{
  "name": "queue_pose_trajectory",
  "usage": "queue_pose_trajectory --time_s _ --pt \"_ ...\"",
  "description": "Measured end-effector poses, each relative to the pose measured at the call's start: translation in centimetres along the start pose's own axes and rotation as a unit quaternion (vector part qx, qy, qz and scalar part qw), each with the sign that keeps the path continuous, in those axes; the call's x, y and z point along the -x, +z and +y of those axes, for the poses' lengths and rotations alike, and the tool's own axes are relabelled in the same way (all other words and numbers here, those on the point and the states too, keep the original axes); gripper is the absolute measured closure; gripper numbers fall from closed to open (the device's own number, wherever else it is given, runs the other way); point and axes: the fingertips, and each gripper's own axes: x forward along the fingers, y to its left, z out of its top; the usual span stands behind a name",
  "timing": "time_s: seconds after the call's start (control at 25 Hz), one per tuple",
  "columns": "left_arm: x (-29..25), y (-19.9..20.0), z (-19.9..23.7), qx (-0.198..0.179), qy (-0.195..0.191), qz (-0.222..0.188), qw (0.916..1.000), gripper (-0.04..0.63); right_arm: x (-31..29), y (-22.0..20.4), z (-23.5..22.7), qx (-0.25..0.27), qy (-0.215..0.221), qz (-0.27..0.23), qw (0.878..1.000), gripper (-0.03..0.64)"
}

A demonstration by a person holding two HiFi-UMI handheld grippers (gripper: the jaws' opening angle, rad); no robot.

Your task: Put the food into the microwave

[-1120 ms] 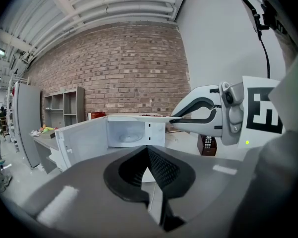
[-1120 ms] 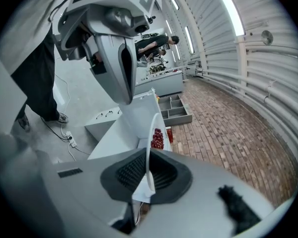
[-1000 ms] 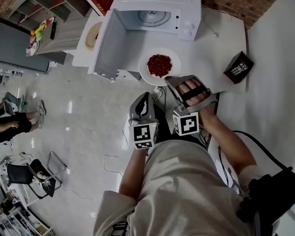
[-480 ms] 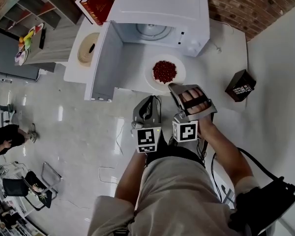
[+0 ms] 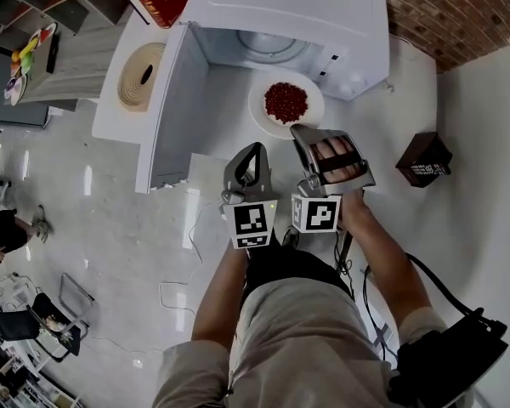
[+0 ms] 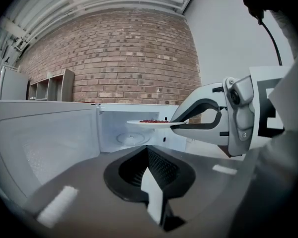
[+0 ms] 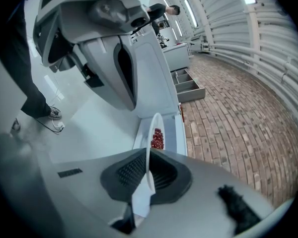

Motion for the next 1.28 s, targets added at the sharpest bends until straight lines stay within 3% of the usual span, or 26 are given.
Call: queue_pose_trajectory --time_s 1.28 --pt "-11.7 -1.1 8.1 0.016 -0.023 0.016 0.9995 0.589 -15.9 -1.4 -0.4 -0.018 0.064 0.055 0.996 0.598"
